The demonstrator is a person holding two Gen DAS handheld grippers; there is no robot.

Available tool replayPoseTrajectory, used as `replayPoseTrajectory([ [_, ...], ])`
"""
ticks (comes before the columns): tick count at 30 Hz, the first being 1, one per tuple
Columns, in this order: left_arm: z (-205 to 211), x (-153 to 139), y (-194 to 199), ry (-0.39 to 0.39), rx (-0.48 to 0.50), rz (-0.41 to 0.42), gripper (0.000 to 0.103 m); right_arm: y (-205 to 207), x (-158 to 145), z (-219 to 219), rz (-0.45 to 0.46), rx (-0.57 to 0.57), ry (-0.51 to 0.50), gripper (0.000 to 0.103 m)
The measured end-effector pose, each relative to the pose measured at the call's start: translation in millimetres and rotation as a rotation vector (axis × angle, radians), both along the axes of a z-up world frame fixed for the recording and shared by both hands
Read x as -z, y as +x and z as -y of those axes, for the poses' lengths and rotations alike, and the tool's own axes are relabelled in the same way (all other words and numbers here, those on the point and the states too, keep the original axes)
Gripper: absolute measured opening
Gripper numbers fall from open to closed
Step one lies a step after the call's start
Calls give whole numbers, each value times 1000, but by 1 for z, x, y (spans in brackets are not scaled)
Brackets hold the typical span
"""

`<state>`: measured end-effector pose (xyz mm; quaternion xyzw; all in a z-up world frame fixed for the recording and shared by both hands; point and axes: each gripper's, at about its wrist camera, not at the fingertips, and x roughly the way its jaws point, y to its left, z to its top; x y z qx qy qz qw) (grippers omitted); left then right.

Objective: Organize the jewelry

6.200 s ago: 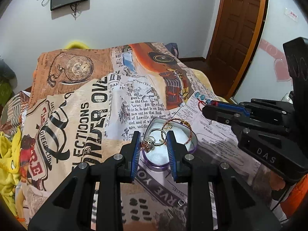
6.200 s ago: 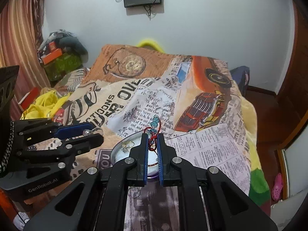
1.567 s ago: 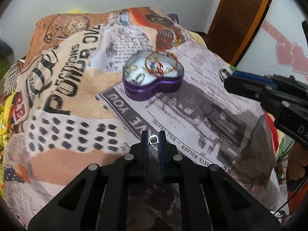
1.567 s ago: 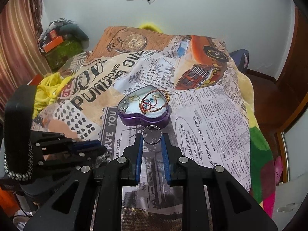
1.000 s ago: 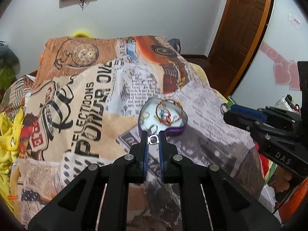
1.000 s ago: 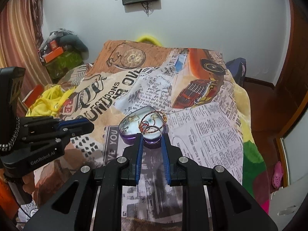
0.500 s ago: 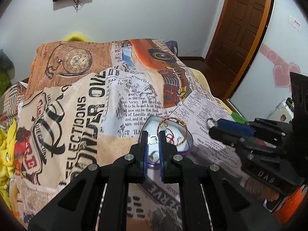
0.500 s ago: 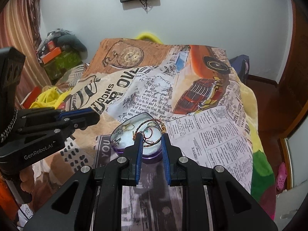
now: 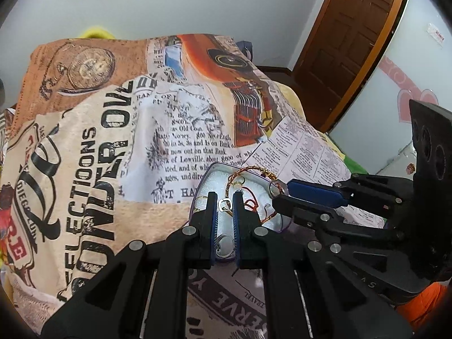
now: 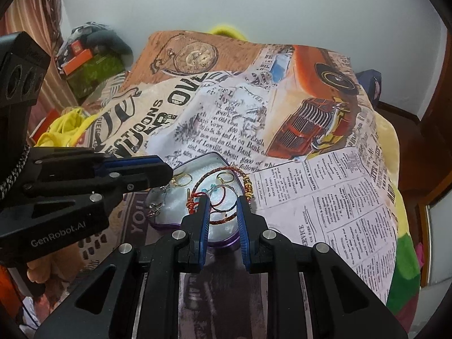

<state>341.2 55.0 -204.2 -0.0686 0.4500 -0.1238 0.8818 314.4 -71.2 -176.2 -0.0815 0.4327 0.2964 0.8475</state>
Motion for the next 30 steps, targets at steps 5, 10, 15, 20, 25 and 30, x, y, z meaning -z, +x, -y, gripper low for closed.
replayPoseTrajectory([
  [5,-1,6,7,-15,6,-22,8,2,5,-2,-13,-11,-13,17],
  [10,-1,6,8,-17,8,-18,8,3,6,-3,-10,-16,-25,17],
  [15,-1,4,5,-12,5,-27,8,3,5,-4,-21,-15,-30,18],
  [20,-3,-9,-4,-6,-12,-6,8,-5,-4,-1,-1,-7,-42,26],
  [25,-3,-37,-23,8,-27,43,9,-20,-25,4,45,0,-41,27],
  [30,3,-71,-50,44,-43,122,9,-38,-56,14,105,20,-13,28],
])
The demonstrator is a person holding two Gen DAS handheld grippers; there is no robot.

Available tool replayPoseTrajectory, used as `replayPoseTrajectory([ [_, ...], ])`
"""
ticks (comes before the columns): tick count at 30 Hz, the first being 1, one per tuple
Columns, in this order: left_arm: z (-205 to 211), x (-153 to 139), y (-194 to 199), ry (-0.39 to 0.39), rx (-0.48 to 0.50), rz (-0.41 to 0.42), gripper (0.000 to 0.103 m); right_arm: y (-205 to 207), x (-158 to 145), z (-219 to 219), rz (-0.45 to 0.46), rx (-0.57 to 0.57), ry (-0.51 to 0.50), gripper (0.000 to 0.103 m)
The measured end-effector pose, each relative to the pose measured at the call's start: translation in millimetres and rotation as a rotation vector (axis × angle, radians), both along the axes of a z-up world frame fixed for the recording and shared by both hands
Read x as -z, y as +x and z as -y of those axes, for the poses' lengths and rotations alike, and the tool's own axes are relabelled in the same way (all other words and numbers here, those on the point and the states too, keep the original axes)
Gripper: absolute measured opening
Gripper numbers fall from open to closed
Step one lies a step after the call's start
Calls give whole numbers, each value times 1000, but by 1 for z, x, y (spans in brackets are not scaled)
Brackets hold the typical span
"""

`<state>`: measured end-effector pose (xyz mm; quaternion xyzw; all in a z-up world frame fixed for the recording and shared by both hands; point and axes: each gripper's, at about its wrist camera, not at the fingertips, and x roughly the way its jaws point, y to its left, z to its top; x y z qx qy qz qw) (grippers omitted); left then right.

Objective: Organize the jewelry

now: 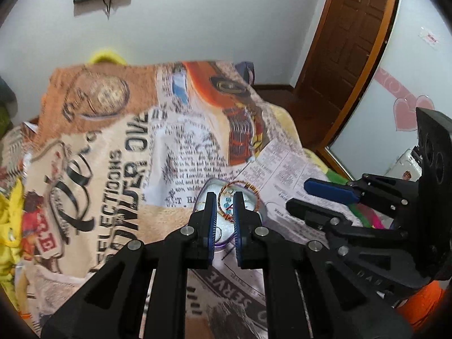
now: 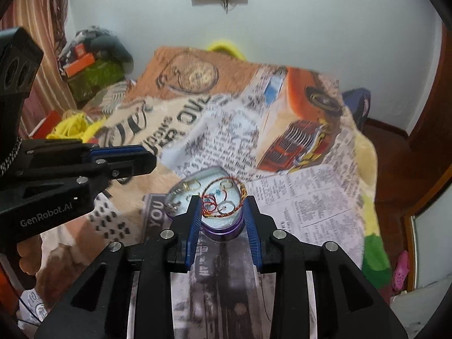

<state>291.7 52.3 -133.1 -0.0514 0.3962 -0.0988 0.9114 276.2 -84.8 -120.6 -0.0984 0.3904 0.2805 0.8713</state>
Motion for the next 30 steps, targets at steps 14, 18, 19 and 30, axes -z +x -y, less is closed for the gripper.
replayPoseTrajectory([
  [14,22,-123,-131,72,-91,392,14,-113,-130,49,357,95,197,28],
  [18,25,-144,-168,59,-125,504,28,-153,-153,60,478,133,252,30],
  [19,27,-148,-177,63,-135,534,33,-165,-158,63,516,149,263,36],
  [30,35,-160,-237,102,-230,709,86,-211,-167,65,691,277,335,89],
])
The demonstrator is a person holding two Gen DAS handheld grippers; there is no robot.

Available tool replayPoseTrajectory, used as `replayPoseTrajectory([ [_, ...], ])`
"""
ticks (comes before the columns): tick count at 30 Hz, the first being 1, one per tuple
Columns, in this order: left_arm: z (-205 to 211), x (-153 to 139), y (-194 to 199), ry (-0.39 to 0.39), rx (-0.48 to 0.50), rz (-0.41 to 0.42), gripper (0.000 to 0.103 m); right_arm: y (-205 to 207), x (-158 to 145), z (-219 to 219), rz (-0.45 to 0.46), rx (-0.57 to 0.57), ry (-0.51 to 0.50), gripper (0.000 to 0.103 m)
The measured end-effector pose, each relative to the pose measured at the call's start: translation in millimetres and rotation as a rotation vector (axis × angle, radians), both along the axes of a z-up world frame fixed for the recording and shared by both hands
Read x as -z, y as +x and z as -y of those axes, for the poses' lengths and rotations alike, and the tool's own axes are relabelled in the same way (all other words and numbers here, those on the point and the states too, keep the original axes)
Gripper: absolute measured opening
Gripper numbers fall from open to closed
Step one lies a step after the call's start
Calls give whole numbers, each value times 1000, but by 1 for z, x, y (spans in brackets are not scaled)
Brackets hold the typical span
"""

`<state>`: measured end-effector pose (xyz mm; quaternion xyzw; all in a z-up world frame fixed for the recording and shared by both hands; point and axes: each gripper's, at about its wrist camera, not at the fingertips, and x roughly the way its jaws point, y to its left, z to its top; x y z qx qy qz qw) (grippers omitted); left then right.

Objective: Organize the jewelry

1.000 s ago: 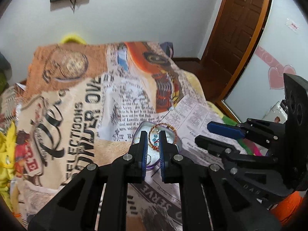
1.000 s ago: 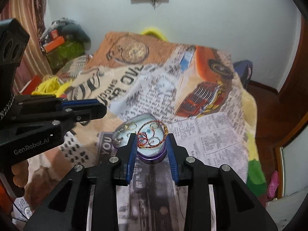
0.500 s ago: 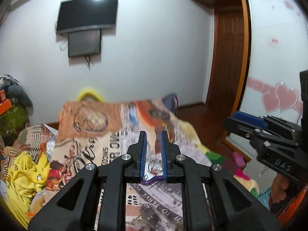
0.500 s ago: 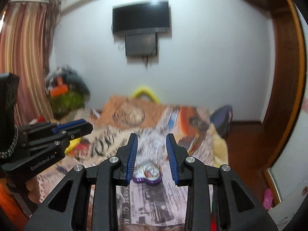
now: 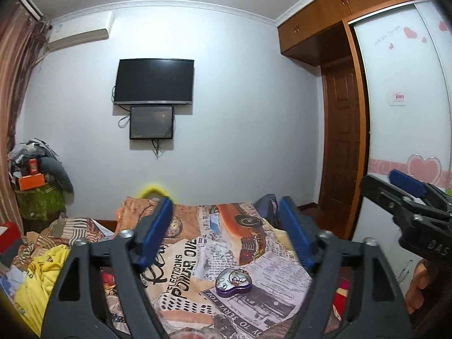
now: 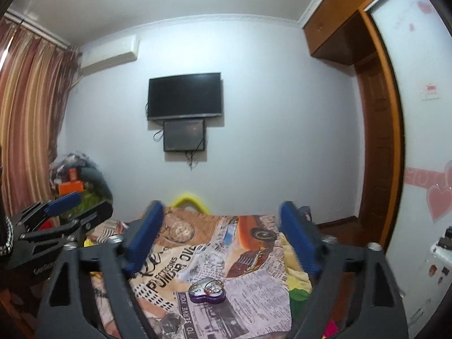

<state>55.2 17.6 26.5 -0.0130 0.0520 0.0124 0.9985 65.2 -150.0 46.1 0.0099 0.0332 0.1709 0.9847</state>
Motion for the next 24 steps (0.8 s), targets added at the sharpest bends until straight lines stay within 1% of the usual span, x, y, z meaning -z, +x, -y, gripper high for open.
replayPoseTrajectory([
  [1,-2,1,0,-7,-1,0,92,-1,1,0,6,10,7,91],
  [2,-4,2,-1,-21,-2,-1,94,-2,1,0,9,20,10,94],
  [3,-7,3,-1,-29,-3,-4,94,-4,1,0,10,30,9,100],
  [4,-9,4,1,-37,-4,-10,94,-5,1,-1,12,37,9,103],
  [11,-11,8,-7,-53,-20,-28,95,-10,4,2,5,50,-7,103],
  [24,-5,10,-8,-43,-20,-44,95,-11,10,9,-34,45,-15,103],
])
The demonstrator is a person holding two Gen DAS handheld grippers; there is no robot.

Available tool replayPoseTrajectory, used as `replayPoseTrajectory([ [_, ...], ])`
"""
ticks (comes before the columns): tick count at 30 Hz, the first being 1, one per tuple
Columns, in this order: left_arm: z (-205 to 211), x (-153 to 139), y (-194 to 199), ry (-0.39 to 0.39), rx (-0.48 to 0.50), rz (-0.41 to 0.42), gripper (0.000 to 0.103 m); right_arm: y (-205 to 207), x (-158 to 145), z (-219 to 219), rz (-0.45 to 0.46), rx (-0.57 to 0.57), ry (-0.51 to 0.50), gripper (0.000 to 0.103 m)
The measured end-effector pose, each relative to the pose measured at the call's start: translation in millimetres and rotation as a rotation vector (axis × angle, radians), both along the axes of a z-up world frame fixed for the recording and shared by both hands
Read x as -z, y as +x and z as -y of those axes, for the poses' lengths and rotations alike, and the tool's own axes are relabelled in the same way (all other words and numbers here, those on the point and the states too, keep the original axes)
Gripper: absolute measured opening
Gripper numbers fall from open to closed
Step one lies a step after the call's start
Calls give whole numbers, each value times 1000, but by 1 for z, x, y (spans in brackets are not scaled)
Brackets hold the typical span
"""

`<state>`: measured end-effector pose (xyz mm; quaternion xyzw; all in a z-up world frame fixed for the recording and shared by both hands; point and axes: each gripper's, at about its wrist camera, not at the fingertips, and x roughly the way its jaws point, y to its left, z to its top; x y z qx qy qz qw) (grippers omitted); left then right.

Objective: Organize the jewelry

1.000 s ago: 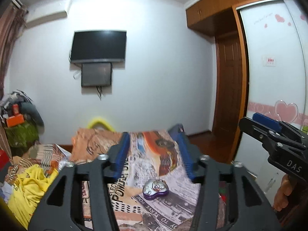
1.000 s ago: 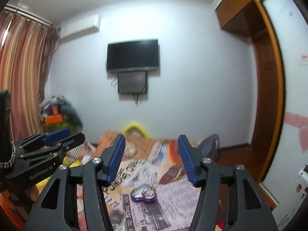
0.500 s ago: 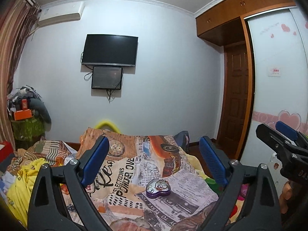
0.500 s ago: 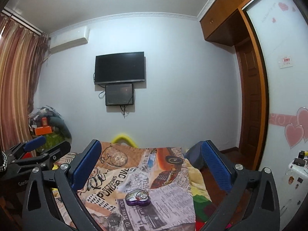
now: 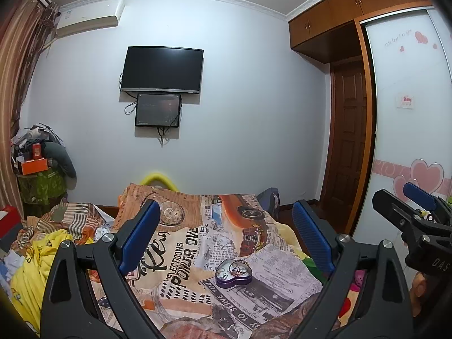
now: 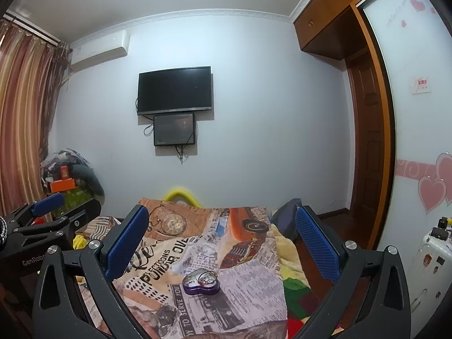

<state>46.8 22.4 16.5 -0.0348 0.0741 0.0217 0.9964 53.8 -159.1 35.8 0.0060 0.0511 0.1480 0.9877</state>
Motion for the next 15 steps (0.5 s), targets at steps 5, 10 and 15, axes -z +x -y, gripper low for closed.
replayPoseTrajectory([
  [5,0,1,0,2,2,-3,95,-1,-1,1,-14,-2,-2,103],
  [10,2,1,0,3,5,-7,96,-3,-3,2,-20,-4,-3,103],
  [15,2,1,0,2,5,-8,97,-2,-3,2,-25,-3,-4,103],
])
